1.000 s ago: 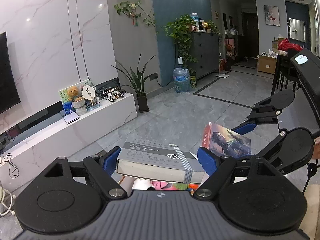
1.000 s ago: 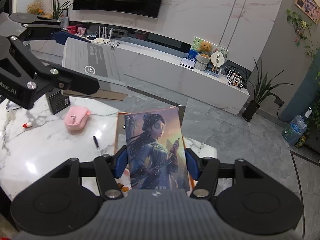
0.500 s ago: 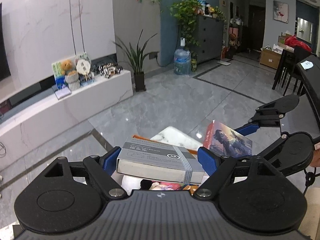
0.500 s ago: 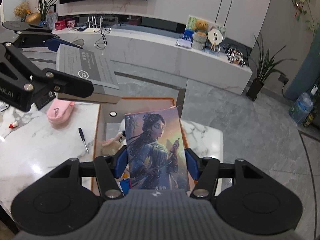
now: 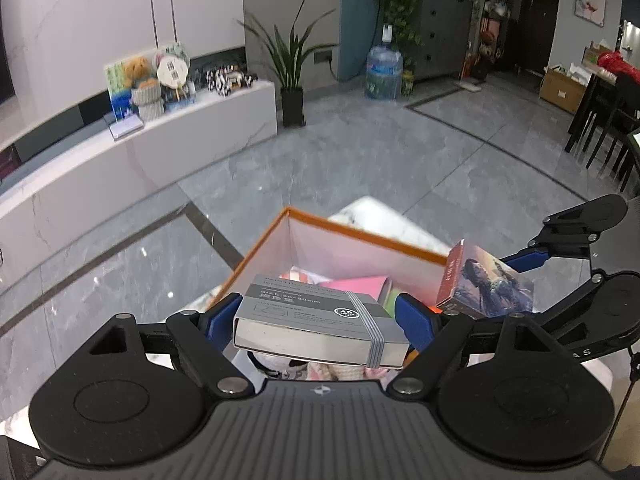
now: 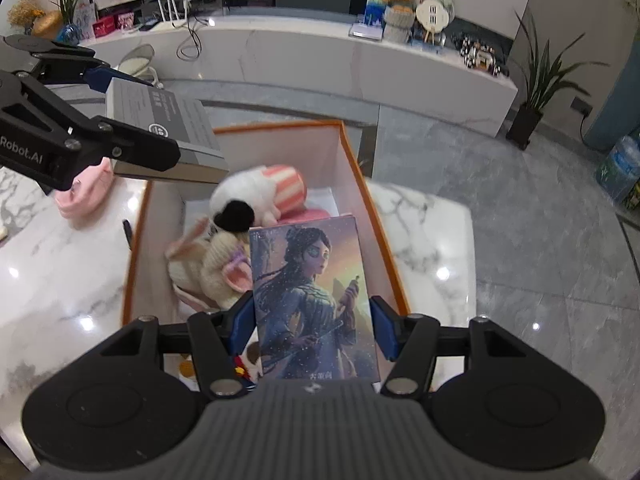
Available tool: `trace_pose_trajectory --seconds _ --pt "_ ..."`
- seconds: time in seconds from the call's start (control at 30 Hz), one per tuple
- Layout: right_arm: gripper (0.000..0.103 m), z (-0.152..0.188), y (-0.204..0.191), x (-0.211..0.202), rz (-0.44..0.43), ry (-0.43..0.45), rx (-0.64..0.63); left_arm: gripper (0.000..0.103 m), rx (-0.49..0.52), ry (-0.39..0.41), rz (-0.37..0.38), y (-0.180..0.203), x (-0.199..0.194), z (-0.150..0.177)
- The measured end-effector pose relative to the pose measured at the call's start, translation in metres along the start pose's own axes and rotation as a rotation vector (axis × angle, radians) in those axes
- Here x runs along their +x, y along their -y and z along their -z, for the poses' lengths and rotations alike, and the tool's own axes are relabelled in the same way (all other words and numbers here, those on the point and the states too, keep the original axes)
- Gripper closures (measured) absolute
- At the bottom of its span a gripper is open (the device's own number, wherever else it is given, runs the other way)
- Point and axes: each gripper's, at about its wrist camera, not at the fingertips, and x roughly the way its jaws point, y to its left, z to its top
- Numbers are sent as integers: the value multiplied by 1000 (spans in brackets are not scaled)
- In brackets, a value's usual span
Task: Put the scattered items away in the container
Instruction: 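Lower both items into the orange box and open both tools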
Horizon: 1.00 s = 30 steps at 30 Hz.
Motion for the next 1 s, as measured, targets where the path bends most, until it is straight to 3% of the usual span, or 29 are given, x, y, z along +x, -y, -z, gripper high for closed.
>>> trace_pose_trajectory --seconds 0.7,1.0 --pt "41 21 9 68 -15 -119 -4 6 -19 -155 -29 -29 70 34" --pt "40 22 4 72 -24 -137 -18 7 58 -192 -71 -19 85 47"
